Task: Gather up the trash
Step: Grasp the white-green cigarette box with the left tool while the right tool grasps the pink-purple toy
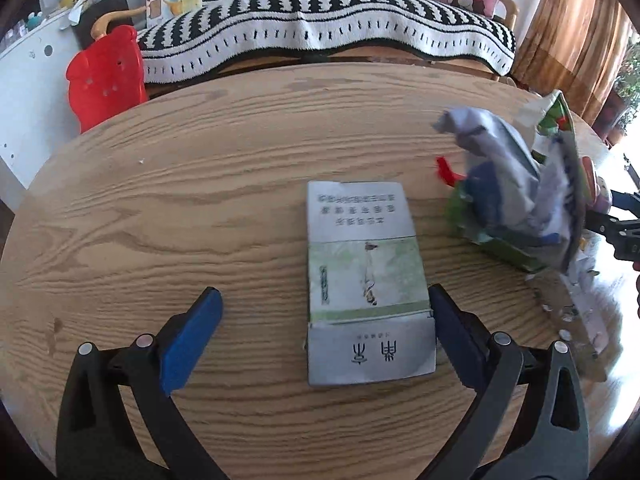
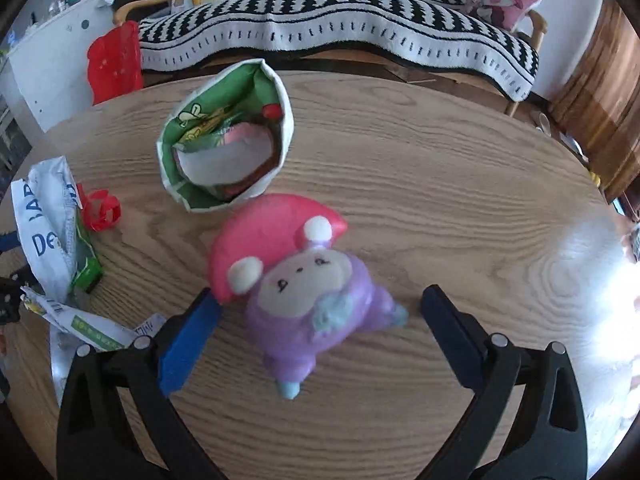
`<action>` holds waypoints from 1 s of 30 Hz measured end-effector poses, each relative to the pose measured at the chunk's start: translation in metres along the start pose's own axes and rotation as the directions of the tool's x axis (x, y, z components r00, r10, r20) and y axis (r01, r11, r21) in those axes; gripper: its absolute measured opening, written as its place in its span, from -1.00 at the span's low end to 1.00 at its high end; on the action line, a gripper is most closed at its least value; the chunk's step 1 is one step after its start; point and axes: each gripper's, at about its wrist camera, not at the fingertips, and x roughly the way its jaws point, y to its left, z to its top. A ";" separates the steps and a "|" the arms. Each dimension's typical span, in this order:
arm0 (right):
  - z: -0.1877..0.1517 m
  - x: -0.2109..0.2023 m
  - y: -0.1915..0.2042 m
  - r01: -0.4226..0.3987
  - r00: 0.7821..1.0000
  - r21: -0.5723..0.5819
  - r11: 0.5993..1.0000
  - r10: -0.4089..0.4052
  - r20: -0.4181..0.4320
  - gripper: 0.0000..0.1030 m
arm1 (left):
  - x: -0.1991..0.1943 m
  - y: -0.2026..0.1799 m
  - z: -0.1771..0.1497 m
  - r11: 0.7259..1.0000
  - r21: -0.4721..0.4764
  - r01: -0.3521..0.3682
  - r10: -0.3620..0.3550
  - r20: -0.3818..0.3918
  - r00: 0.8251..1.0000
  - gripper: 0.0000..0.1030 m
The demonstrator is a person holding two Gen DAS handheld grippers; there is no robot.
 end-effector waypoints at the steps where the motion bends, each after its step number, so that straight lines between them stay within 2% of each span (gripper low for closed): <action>1: -0.001 0.000 0.000 -0.004 1.000 -0.007 1.000 0.004 0.007 0.90 | 0.000 0.002 0.000 1.000 0.002 0.001 -0.001 0.006 1.000 0.90; 4: -0.005 -0.001 -0.003 -0.029 0.997 -0.038 0.999 0.032 0.075 0.90 | 0.001 0.008 0.000 1.000 0.019 0.009 -0.010 0.039 0.999 0.90; 8: -0.007 0.001 -0.006 -0.031 0.997 -0.042 0.999 0.034 0.075 0.90 | 0.003 0.009 0.001 0.999 0.034 0.016 -0.018 0.062 0.998 0.90; 30: -0.008 0.002 -0.008 -0.031 0.997 -0.042 0.999 0.034 0.074 0.90 | 0.006 0.007 0.006 0.999 0.034 0.018 -0.020 0.061 0.998 0.90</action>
